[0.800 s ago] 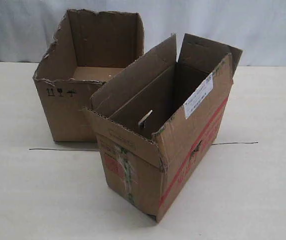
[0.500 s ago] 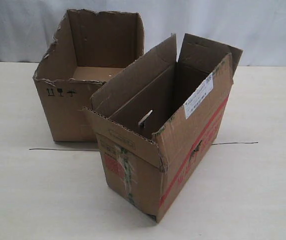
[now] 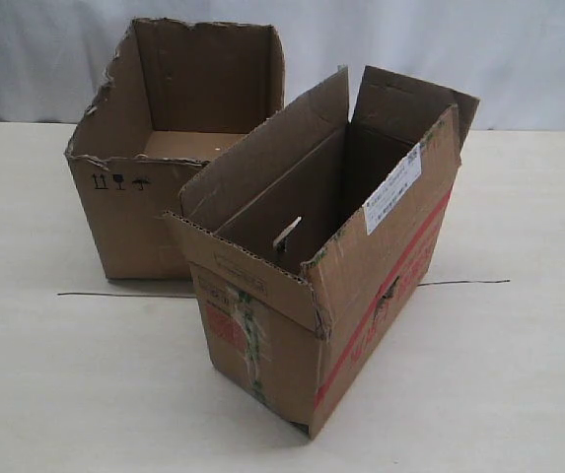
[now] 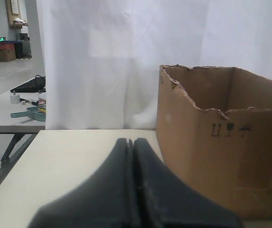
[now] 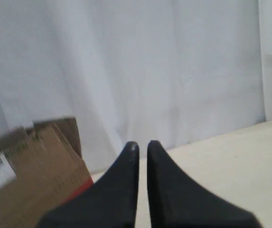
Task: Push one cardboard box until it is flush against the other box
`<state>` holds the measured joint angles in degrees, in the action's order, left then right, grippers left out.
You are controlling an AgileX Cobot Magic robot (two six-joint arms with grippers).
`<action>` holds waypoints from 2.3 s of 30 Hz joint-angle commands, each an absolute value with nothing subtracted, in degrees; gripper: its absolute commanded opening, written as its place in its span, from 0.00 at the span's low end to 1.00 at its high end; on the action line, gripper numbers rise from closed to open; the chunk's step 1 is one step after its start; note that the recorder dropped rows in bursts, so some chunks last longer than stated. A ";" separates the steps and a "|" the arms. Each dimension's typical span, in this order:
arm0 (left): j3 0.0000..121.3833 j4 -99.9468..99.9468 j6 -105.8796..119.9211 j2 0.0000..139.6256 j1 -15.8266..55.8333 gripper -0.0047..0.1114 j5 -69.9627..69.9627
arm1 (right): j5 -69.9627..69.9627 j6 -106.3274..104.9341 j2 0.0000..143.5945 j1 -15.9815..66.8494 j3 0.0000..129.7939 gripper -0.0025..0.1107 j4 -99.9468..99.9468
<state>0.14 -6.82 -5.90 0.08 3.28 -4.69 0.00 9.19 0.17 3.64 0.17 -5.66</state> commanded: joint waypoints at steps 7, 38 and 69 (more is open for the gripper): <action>0.00 -6.86 -6.12 0.00 3.11 0.04 -3.89 | 23.24 10.07 0.00 3.51 0.00 0.07 -25.07; 0.00 -6.86 -6.12 0.00 3.11 0.04 -3.97 | -63.57 -18.94 41.75 9.32 52.07 0.07 -21.40; 0.00 -6.90 -6.12 0.00 3.11 0.04 -3.93 | -27.70 -12.66 49.95 53.97 32.66 0.07 -37.90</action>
